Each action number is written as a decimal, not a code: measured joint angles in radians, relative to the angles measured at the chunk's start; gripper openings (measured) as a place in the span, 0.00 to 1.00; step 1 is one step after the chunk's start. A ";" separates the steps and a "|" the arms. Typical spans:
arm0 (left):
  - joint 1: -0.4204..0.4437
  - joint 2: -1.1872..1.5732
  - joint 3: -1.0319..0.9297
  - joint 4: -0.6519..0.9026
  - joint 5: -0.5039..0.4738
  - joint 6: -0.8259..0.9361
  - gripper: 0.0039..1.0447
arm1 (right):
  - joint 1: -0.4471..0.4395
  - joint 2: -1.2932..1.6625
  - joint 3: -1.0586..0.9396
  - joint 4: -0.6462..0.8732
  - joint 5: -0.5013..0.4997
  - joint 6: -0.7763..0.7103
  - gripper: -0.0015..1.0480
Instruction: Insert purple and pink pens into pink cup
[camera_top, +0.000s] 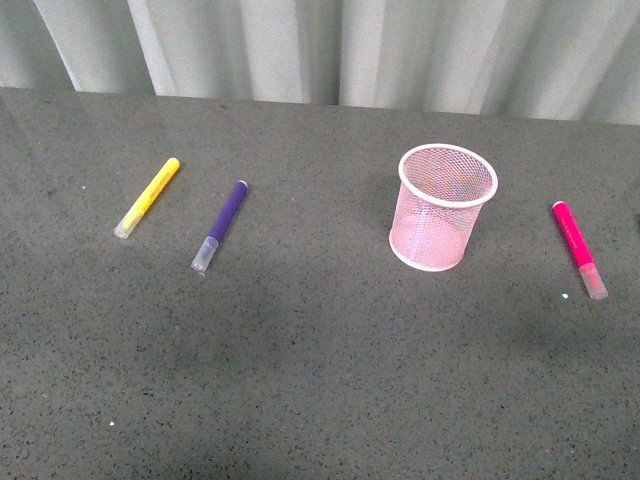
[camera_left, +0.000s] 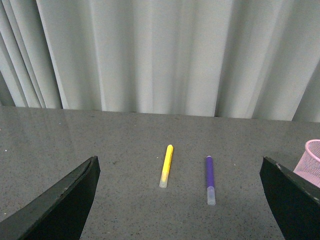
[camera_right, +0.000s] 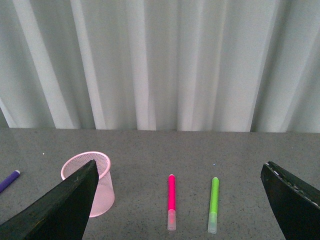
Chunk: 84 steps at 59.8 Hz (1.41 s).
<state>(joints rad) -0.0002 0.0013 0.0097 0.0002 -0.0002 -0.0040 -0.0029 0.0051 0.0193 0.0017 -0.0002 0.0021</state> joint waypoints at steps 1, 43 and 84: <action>0.000 0.000 0.000 0.000 0.000 0.000 0.94 | 0.000 0.000 0.000 0.000 0.000 0.000 0.93; 0.000 0.000 0.000 0.000 0.000 0.000 0.94 | 0.000 0.000 0.000 0.000 0.000 0.000 0.93; -0.083 1.234 0.660 0.092 -0.245 -0.040 0.94 | 0.000 0.000 0.000 0.000 0.000 0.000 0.93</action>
<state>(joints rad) -0.0834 1.2354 0.6697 0.0921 -0.2455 -0.0437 -0.0029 0.0051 0.0193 0.0017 -0.0006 0.0021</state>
